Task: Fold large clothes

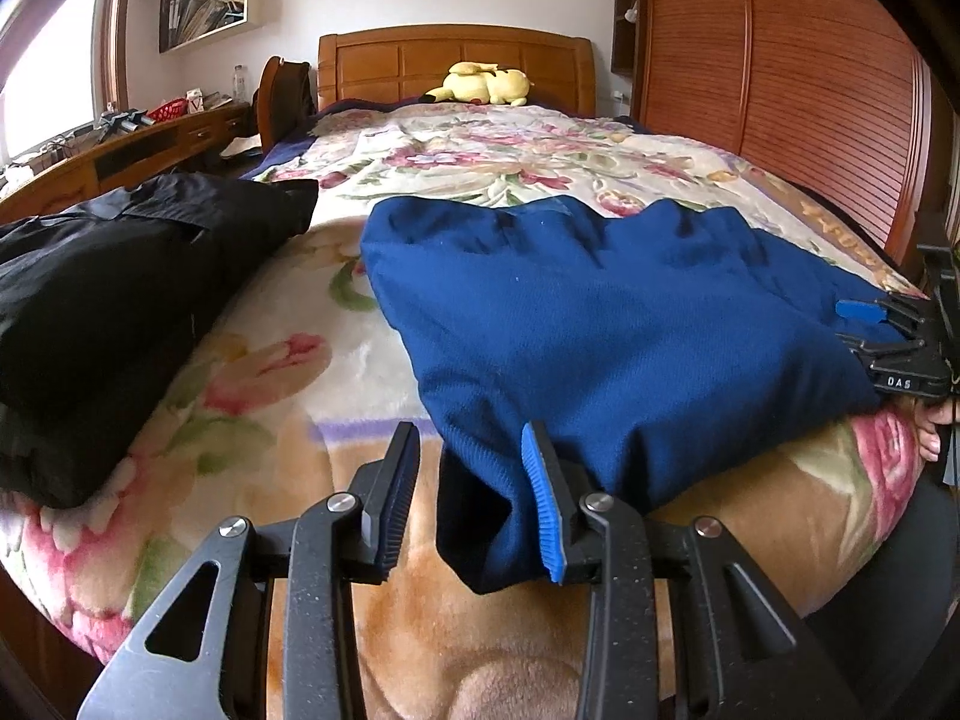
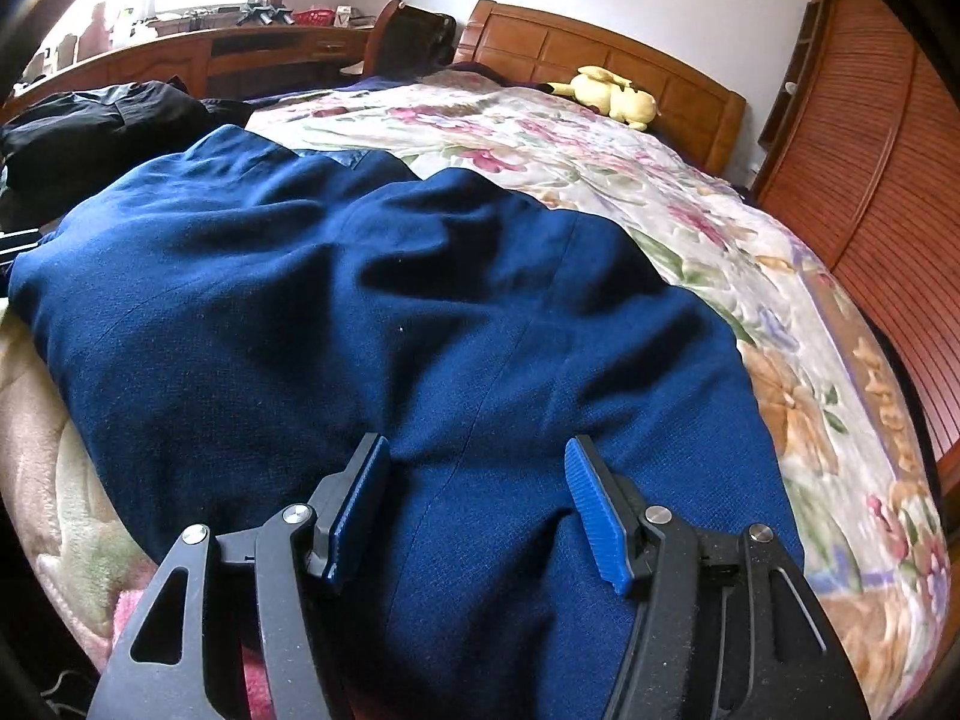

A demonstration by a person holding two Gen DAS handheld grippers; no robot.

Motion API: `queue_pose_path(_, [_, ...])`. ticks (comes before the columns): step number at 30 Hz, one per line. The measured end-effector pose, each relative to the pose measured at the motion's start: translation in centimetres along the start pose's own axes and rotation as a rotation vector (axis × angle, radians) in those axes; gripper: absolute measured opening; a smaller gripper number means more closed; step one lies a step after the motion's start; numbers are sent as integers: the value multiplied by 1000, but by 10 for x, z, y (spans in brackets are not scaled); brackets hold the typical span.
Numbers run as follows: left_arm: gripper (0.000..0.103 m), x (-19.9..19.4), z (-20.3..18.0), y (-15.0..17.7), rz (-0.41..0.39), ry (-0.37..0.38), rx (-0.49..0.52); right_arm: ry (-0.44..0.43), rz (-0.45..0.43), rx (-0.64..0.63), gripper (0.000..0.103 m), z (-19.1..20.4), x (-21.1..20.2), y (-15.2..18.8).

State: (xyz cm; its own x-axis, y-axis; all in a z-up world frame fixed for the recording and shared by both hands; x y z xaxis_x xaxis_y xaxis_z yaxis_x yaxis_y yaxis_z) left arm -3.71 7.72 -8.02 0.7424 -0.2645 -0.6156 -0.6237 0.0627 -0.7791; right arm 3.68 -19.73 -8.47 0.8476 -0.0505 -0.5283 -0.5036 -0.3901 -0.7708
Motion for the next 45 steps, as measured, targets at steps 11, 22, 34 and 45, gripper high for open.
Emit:
queue_pose_path(11, [32,7,4,0,10,84,-71,-27,-35,77,63,-13,-14,-11])
queue_pose_path(22, [11,-2,-6,-7,-17,61,-7,-245,-46,101,63,28,-26,-17])
queue_pose_path(34, [7,-42,-72,-104,-193,107,149,-233,-40,120,63,3,-27,-4])
queue_pose_path(45, [6,-28,-257,-189,-227,300,441,-75,-120,271,63,-91,-87,35])
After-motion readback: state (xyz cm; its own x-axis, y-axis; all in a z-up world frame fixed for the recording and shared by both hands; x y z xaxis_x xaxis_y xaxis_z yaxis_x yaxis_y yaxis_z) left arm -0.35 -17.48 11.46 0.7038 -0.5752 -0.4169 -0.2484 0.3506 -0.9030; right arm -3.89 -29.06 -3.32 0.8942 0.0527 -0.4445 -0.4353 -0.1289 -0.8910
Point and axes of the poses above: each gripper's, at about its wrist camera, not at the fingertips, and x roughly the way its jaws point, z to its left, y to its underside, the point moved 6 cm from there along x, roughly the way its jaws point, and after that the axes turned 8 degrees about y, right-handed, at the moved point
